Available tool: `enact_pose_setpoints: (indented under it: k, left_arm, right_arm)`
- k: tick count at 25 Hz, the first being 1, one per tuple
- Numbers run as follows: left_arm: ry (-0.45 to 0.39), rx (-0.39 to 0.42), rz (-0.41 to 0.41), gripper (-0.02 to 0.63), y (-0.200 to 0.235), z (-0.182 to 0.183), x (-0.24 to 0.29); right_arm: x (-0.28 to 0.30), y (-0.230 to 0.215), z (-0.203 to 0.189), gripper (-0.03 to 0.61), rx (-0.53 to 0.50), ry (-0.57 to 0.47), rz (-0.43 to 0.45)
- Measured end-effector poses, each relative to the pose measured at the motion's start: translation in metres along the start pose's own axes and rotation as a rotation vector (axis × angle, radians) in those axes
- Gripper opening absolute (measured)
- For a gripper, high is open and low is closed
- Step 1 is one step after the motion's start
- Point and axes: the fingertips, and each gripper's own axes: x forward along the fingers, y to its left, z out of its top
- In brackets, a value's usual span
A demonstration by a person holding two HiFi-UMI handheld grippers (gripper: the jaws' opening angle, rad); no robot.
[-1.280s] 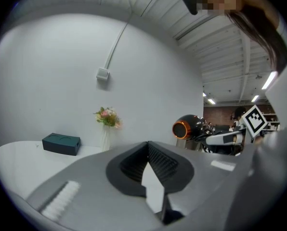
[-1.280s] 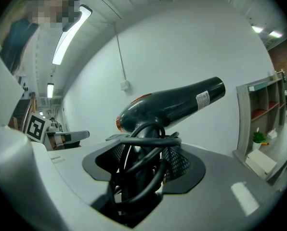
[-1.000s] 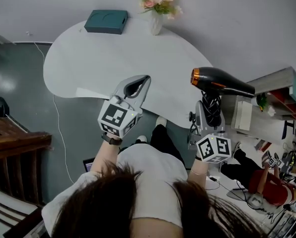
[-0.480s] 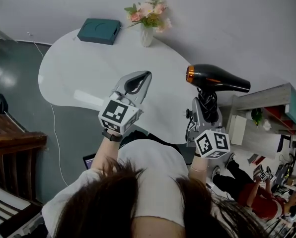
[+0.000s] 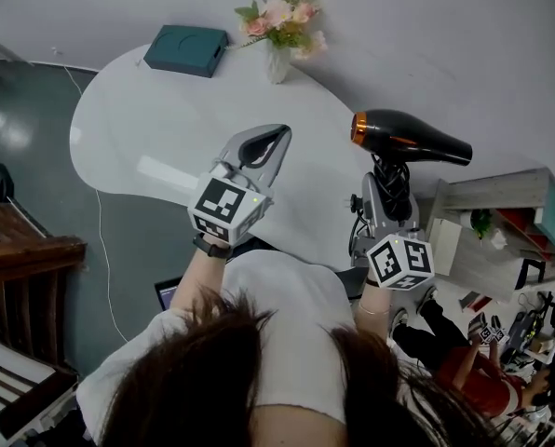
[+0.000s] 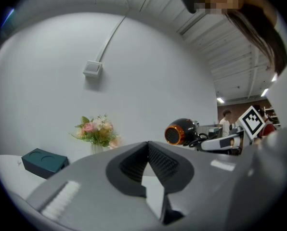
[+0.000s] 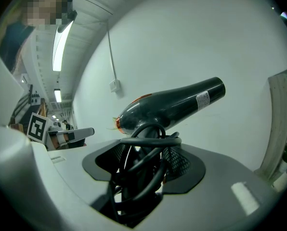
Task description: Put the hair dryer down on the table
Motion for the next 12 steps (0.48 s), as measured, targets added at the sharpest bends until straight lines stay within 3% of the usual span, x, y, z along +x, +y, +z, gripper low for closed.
enact_pose_setpoints:
  k: [12]
  left_arm:
    - [0.034,-0.02,-0.054,0.058,0.018,-0.012,0.022]
  right_arm:
    - [0.023,-0.007,-0.02,0.245,0.013,0.067,-0.052]
